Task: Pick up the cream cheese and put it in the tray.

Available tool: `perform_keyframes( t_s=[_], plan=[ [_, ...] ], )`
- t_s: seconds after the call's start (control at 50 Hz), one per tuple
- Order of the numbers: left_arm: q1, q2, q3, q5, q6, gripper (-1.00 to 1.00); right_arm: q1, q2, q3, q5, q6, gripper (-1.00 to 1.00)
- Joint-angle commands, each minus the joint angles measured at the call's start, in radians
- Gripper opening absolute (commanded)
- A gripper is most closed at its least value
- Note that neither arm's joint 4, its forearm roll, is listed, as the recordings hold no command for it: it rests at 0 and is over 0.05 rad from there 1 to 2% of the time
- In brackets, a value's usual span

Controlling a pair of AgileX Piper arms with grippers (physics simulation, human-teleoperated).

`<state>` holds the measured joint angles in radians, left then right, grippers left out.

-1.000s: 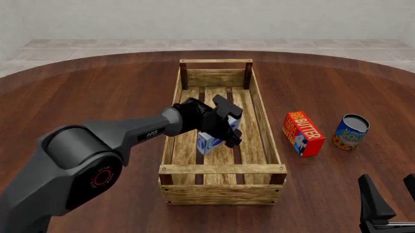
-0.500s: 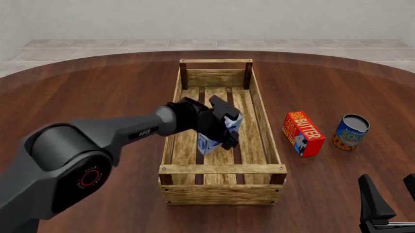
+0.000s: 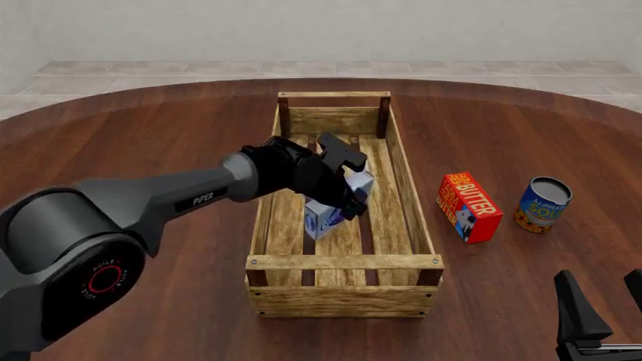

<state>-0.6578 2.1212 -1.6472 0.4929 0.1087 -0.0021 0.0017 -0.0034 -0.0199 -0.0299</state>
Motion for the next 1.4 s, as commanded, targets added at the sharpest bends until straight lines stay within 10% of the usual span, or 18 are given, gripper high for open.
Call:
perform_keyframes(
  t_s=[0.02, 0.54, 1.4],
  plan=[
    [-0.002, -0.039, 0.017, 0.002, 0.001, 1.0, 0.0, 0.0, 0.0, 0.0, 0.0, 1.0],
    [0.009, -0.202, 0.161, -0.06, 0.056, 1.0, 0.0, 0.0, 0.0, 0.0, 0.0, 1.0],
    [0.012, -0.659, 0.517, -0.25, -0.1, 1.0, 0.0, 0.0, 0.0, 0.0, 0.0, 1.0]
  ],
)
